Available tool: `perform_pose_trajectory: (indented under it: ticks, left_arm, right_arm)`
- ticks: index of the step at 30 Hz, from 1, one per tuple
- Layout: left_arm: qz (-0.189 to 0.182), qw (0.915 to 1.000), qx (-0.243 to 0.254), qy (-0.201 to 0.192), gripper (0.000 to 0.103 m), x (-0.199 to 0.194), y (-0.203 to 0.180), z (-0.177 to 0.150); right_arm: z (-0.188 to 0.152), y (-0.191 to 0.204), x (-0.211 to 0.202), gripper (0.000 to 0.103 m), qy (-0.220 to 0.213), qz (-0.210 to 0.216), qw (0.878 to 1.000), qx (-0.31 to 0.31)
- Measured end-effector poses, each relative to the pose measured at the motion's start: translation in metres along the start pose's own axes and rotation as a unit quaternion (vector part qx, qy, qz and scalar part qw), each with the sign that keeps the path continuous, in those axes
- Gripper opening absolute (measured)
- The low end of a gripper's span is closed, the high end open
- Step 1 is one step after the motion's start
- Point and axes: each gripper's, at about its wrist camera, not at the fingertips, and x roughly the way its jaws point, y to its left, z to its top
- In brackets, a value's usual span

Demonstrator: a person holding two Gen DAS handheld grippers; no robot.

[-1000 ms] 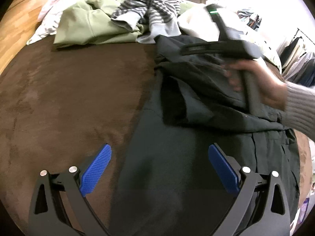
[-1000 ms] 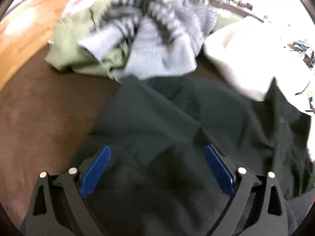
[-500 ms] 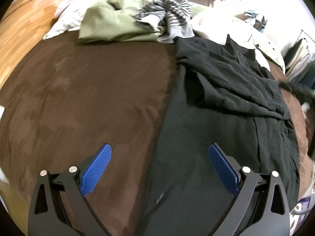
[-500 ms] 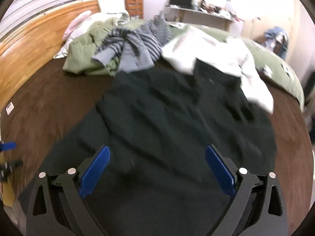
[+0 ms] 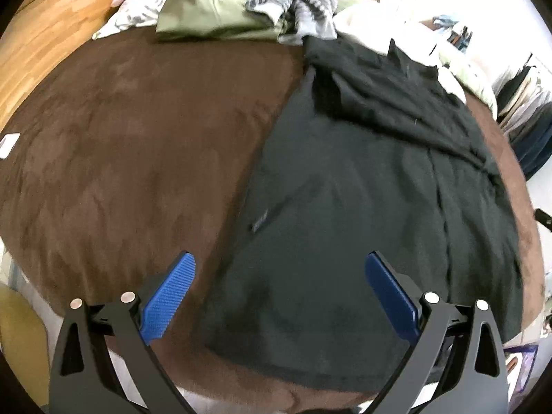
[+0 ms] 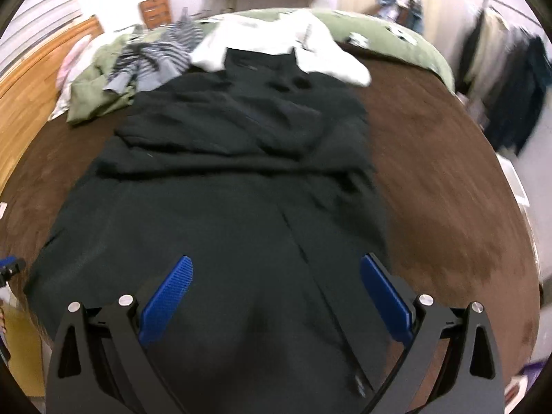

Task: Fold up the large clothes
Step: 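Move both tools down to the jacket hem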

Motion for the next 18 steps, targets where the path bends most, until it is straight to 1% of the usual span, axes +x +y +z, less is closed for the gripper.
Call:
perform_pose_trajectory:
  ticks: [3,6,8,12,14,16,18]
  left_arm:
    - [-0.003,0.9999,-0.009,0.010,0.096,0.007,0.003,-0.013]
    - [-0.017,0.9994,-0.027,0.016,0.095,0.012,0.009,-0.021]
    - [-0.019,0.9994,-0.026,0.013,0.095,0.014,0.012,-0.026]
    - [-0.031,0.9986,-0.041,0.016,0.095,0.025,0.021,-0.031]
    - [-0.038,0.9981,-0.045,0.020,0.095,0.032,0.024,-0.031]
    - [-0.043,0.9978,-0.045,0.024,0.095,0.037,0.025,-0.031]
    - [-0.050,0.9971,-0.049,0.032,0.095,0.044,0.027,-0.031]
  right_arm:
    - [-0.026,-0.027,-0.002,0.096,0.019,0.000,0.999,0.029]
    - [-0.056,-0.050,0.008,0.096,0.067,0.016,0.996,0.055]
    - [-0.073,-0.061,0.015,0.096,0.090,0.023,0.993,0.065]
    - [-0.105,-0.077,0.027,0.096,0.131,0.054,0.986,0.089]
    - [-0.121,-0.084,0.032,0.096,0.153,0.075,0.980,0.104]
    - [-0.132,-0.087,0.034,0.096,0.160,0.086,0.977,0.116]
    - [-0.138,-0.087,0.033,0.096,0.161,0.087,0.976,0.118]
